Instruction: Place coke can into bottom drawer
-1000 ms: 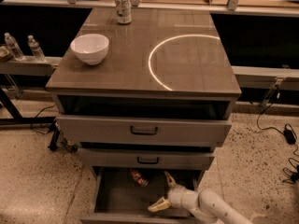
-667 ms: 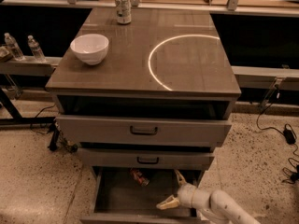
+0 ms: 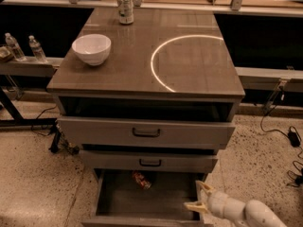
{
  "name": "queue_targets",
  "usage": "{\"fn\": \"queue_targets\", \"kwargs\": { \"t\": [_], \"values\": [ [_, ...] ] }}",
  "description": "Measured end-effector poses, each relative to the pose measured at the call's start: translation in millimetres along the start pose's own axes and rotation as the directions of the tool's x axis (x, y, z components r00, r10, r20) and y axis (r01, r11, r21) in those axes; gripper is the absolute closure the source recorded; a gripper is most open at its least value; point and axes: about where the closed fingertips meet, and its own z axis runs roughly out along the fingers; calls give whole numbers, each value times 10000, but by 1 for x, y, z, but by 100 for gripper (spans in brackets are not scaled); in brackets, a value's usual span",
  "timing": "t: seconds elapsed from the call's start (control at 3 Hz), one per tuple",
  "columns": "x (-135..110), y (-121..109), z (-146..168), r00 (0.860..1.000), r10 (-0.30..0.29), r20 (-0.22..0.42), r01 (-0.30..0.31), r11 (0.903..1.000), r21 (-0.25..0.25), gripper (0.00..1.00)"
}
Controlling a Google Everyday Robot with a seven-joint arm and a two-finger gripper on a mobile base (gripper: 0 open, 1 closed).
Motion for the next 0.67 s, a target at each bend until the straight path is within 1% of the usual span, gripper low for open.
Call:
{"fn": "queue_targets", "kwargs": {
  "t": [0.33, 0.67],
  "values": [
    [4, -7, -36, 9989, 27, -460, -11, 9994, 350, 56],
    [-28, -28, -84, 9986, -527, -102, 536, 9913, 1205, 78]
  ]
}}
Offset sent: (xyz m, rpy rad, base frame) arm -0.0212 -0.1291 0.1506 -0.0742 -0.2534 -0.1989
